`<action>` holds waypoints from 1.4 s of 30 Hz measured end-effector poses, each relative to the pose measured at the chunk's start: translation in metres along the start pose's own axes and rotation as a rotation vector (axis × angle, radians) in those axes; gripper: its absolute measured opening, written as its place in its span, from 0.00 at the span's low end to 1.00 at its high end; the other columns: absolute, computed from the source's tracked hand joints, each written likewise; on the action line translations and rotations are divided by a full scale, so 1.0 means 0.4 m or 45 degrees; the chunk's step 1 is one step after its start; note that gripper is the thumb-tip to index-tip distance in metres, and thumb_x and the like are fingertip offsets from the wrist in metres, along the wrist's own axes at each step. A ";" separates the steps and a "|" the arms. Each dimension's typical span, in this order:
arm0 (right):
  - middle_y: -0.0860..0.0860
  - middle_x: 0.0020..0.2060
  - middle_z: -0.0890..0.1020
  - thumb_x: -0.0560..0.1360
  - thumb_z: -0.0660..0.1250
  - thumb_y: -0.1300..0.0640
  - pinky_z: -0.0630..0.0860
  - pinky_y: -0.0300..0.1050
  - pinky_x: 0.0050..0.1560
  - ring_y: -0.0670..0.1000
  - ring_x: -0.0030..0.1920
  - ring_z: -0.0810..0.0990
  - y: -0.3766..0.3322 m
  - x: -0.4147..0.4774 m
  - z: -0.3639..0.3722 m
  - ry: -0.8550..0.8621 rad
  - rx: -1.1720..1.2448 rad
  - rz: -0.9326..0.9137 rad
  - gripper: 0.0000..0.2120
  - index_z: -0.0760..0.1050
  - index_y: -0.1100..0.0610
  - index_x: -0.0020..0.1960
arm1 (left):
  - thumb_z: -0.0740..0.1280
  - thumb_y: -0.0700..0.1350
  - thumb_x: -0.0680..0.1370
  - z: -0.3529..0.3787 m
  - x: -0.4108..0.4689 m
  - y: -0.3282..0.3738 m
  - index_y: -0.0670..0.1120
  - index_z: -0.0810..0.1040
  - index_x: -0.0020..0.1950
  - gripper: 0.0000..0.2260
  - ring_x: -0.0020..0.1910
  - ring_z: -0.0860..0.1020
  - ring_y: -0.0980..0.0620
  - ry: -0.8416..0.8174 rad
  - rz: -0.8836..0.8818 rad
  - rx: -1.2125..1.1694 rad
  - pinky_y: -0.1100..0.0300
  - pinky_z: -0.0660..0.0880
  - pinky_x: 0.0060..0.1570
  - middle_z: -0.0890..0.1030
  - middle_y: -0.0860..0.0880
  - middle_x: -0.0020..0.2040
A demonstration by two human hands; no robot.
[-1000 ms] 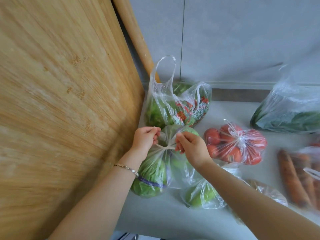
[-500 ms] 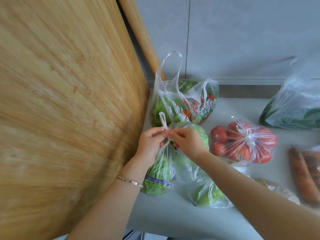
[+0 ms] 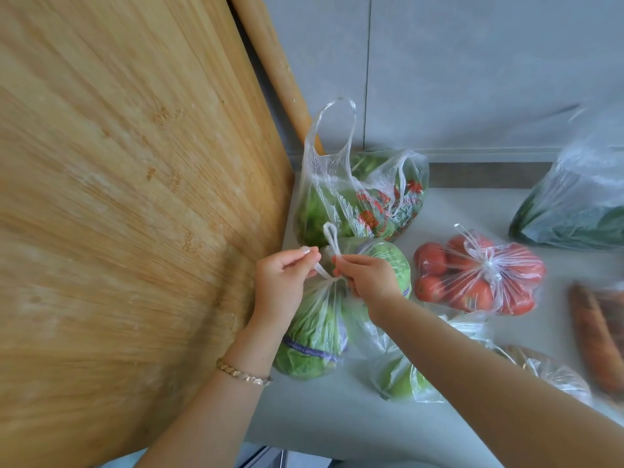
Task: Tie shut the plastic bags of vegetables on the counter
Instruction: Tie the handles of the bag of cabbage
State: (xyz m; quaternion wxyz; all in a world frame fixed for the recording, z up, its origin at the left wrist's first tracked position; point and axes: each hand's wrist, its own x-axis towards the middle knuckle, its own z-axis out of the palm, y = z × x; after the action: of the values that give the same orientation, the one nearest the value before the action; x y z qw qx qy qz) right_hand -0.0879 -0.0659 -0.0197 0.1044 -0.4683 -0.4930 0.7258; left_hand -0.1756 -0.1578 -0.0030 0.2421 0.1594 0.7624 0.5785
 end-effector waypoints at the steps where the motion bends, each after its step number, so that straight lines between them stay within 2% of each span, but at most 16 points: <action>1: 0.50 0.28 0.75 0.74 0.66 0.60 0.62 0.33 0.22 0.45 0.24 0.64 0.001 -0.001 -0.001 -0.005 -0.145 -0.070 0.09 0.80 0.55 0.37 | 0.71 0.37 0.71 -0.003 0.000 0.005 0.40 0.83 0.48 0.07 0.35 0.82 0.60 -0.034 0.098 0.108 0.67 0.79 0.39 0.82 0.54 0.37; 4: 0.46 0.19 0.68 0.74 0.63 0.61 0.58 0.32 0.20 0.42 0.18 0.60 -0.007 -0.009 -0.005 -0.109 -0.527 -0.268 0.14 0.77 0.58 0.30 | 0.73 0.38 0.69 0.006 0.014 0.030 0.42 0.84 0.45 0.05 0.36 0.80 0.63 -0.179 0.354 0.388 0.68 0.76 0.43 0.83 0.53 0.38; 6: 0.49 0.21 0.63 0.73 0.60 0.63 0.56 0.33 0.20 0.43 0.17 0.58 -0.013 -0.007 -0.013 -0.187 -0.674 -0.310 0.12 0.74 0.66 0.33 | 0.73 0.40 0.69 0.020 0.034 0.051 0.42 0.84 0.45 0.06 0.36 0.78 0.69 -0.276 0.373 0.516 0.75 0.72 0.41 0.83 0.50 0.41; 9: 0.51 0.23 0.63 0.73 0.60 0.64 0.60 0.34 0.22 0.43 0.18 0.60 -0.018 -0.003 -0.030 -0.297 -0.727 -0.317 0.10 0.73 0.67 0.34 | 0.73 0.42 0.69 0.046 0.066 0.075 0.42 0.84 0.46 0.07 0.37 0.77 0.68 -0.445 0.301 0.640 0.78 0.72 0.40 0.85 0.49 0.46; 13: 0.50 0.22 0.70 0.75 0.64 0.56 0.62 0.30 0.20 0.41 0.17 0.65 -0.010 -0.001 -0.045 -0.324 -0.680 -0.231 0.16 0.72 0.61 0.31 | 0.74 0.46 0.68 0.065 0.093 0.080 0.41 0.84 0.40 0.08 0.38 0.79 0.60 -0.559 0.259 0.825 0.65 0.77 0.42 0.85 0.48 0.43; 15: 0.48 0.20 0.71 0.76 0.64 0.54 0.61 0.29 0.18 0.39 0.16 0.65 -0.005 -0.004 -0.047 -0.275 -0.515 -0.133 0.15 0.73 0.59 0.32 | 0.75 0.47 0.67 0.060 0.093 0.068 0.38 0.80 0.36 0.13 0.37 0.81 0.54 -0.463 0.194 0.787 0.56 0.79 0.42 0.84 0.47 0.36; 16: 0.47 0.20 0.72 0.76 0.63 0.55 0.60 0.29 0.18 0.40 0.16 0.65 -0.005 -0.005 -0.046 -0.256 -0.437 -0.103 0.14 0.74 0.59 0.33 | 0.75 0.48 0.67 0.056 0.087 0.060 0.39 0.79 0.36 0.13 0.36 0.81 0.53 -0.416 0.171 0.754 0.55 0.79 0.42 0.83 0.47 0.35; 20: 0.50 0.23 0.78 0.75 0.63 0.61 0.63 0.30 0.22 0.40 0.19 0.69 0.002 0.002 -0.032 -0.202 -0.268 -0.069 0.12 0.77 0.56 0.34 | 0.74 0.46 0.68 0.035 0.042 0.021 0.44 0.80 0.51 0.13 0.39 0.81 0.60 -0.454 0.158 0.567 0.70 0.77 0.41 0.83 0.49 0.41; 22: 0.47 0.21 0.79 0.74 0.65 0.61 0.65 0.32 0.25 0.42 0.22 0.72 0.004 0.002 -0.029 -0.188 -0.225 -0.071 0.11 0.79 0.54 0.34 | 0.73 0.42 0.70 0.026 0.031 0.009 0.42 0.82 0.49 0.10 0.38 0.81 0.61 -0.425 0.181 0.467 0.70 0.77 0.42 0.84 0.47 0.42; 24: 0.46 0.19 0.79 0.74 0.66 0.61 0.64 0.30 0.22 0.40 0.21 0.74 0.000 -0.004 -0.033 -0.163 -0.179 -0.088 0.10 0.79 0.57 0.35 | 0.73 0.39 0.70 0.020 0.026 0.005 0.40 0.83 0.47 0.08 0.35 0.81 0.62 -0.391 0.132 0.364 0.71 0.77 0.40 0.84 0.47 0.39; 27: 0.45 0.19 0.78 0.74 0.67 0.59 0.61 0.28 0.17 0.38 0.19 0.75 -0.005 -0.010 -0.039 -0.103 -0.207 -0.151 0.10 0.78 0.60 0.34 | 0.72 0.38 0.70 0.009 0.027 -0.002 0.40 0.84 0.43 0.03 0.29 0.78 0.59 -0.377 0.074 0.327 0.69 0.76 0.35 0.81 0.50 0.29; 30: 0.46 0.21 0.80 0.72 0.69 0.59 0.67 0.32 0.21 0.43 0.26 0.80 0.004 -0.007 -0.033 -0.034 -0.292 -0.272 0.14 0.78 0.51 0.28 | 0.72 0.38 0.71 0.005 0.030 -0.011 0.43 0.83 0.39 0.02 0.28 0.74 0.53 -0.419 0.075 0.386 0.62 0.75 0.35 0.78 0.43 0.28; 34: 0.49 0.26 0.80 0.73 0.68 0.60 0.68 0.29 0.25 0.40 0.26 0.78 0.023 -0.009 -0.020 0.033 -0.473 -0.494 0.08 0.81 0.55 0.36 | 0.68 0.38 0.74 0.002 0.035 -0.012 0.42 0.83 0.48 0.05 0.25 0.72 0.63 -0.544 0.022 0.444 0.73 0.69 0.31 0.77 0.57 0.24; 37: 0.49 0.26 0.79 0.73 0.67 0.59 0.74 0.32 0.30 0.43 0.28 0.79 0.027 -0.005 -0.016 0.081 -0.601 -0.629 0.07 0.82 0.56 0.38 | 0.68 0.41 0.75 0.000 0.039 -0.011 0.41 0.83 0.48 0.06 0.24 0.71 0.65 -0.615 0.015 0.496 0.76 0.65 0.28 0.75 0.58 0.23; 40: 0.52 0.27 0.81 0.74 0.66 0.59 0.73 0.33 0.28 0.47 0.29 0.80 0.020 0.004 -0.017 0.054 -0.446 -0.460 0.09 0.80 0.57 0.35 | 0.69 0.44 0.74 0.000 0.041 -0.019 0.45 0.84 0.45 0.05 0.28 0.71 0.61 -0.565 0.005 0.476 0.72 0.67 0.31 0.77 0.52 0.29; 42: 0.54 0.29 0.82 0.74 0.67 0.59 0.73 0.33 0.26 0.45 0.27 0.80 0.018 0.009 -0.017 0.046 -0.346 -0.338 0.10 0.80 0.59 0.35 | 0.70 0.45 0.73 0.003 0.039 -0.025 0.45 0.84 0.44 0.05 0.31 0.72 0.57 -0.548 0.008 0.480 0.70 0.68 0.32 0.78 0.50 0.31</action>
State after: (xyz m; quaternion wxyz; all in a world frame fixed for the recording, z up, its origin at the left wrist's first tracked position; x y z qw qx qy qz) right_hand -0.0825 -0.0631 -0.0282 0.1439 -0.4217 -0.6421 0.6238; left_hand -0.1877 -0.1515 -0.0158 0.3627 0.3230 0.7871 0.3802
